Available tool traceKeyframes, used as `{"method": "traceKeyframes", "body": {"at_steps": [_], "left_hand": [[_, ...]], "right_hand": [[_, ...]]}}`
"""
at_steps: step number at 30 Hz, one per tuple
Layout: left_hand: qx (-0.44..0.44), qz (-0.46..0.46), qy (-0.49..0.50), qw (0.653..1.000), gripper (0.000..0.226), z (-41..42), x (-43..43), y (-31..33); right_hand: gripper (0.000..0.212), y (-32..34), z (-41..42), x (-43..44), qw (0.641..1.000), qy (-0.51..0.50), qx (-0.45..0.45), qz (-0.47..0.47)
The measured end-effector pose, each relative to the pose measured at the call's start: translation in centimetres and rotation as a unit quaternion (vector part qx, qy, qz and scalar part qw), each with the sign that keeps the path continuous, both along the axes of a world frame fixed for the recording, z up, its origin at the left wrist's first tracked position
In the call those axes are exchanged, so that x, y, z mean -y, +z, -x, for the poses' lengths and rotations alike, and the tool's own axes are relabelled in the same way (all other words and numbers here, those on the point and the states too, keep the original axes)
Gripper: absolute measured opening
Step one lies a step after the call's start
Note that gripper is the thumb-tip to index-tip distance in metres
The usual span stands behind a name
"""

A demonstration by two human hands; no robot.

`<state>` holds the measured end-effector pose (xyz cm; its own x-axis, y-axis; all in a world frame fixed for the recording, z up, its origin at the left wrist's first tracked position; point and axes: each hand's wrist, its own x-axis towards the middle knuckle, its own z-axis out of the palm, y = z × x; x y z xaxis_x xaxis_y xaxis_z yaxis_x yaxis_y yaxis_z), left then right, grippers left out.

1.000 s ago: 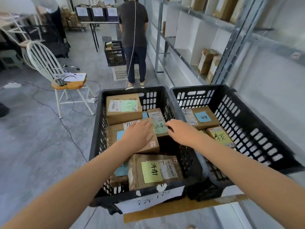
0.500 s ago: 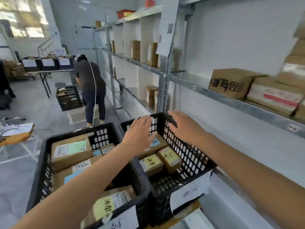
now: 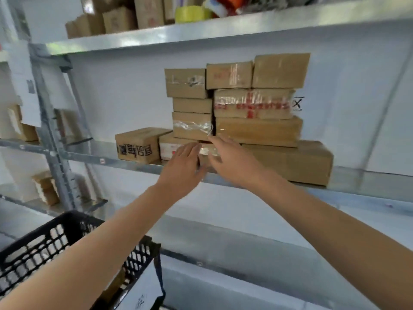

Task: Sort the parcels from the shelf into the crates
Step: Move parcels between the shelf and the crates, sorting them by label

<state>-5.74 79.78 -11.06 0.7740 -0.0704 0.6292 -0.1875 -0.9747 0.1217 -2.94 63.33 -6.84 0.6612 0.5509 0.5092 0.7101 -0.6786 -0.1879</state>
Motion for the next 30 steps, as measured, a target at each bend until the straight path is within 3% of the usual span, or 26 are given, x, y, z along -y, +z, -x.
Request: {"method": "traceKeyframes", "body": {"at_steps": [8, 15, 19, 25, 28, 30], "left_hand": [[0.013, 0.016, -0.108, 0.994, 0.058, -5.6, 11.0, 4.2], [0.077, 0.023, -0.111, 0.991, 0.058, -8.2, 14.3, 11.6], [0.107, 0.010, -0.059, 0.992, 0.074, -10.2, 14.8, 14.4], [0.124, -0.039, 0.016, 0.991, 0.077, -12.7, 14.2, 16.7], [0.099, 0.041, -0.003, 0.994, 0.079, -13.0, 14.7, 18.0], [0.103, 0.106, -0.045, 0.988, 0.073, -12.9, 15.3, 18.8]], "right_hand": [[0.054, 2.5, -1.6, 13.5, 0.987, -0.158, 0.021, -0.018], [0.058, 9.0, -4.8, 18.8, 0.975, -0.216, 0.036, -0.043], [0.064, 12.1, -6.8, 18.6, 0.974, -0.204, 0.005, -0.093], [0.065, 14.1, -9.2, 17.0, 0.971, -0.154, -0.069, -0.171], [0.061, 14.6, -10.3, 16.6, 0.967, -0.128, -0.095, -0.197], [0.042, 14.7, -11.1, 16.5, 0.965, -0.105, -0.100, -0.216]]}}
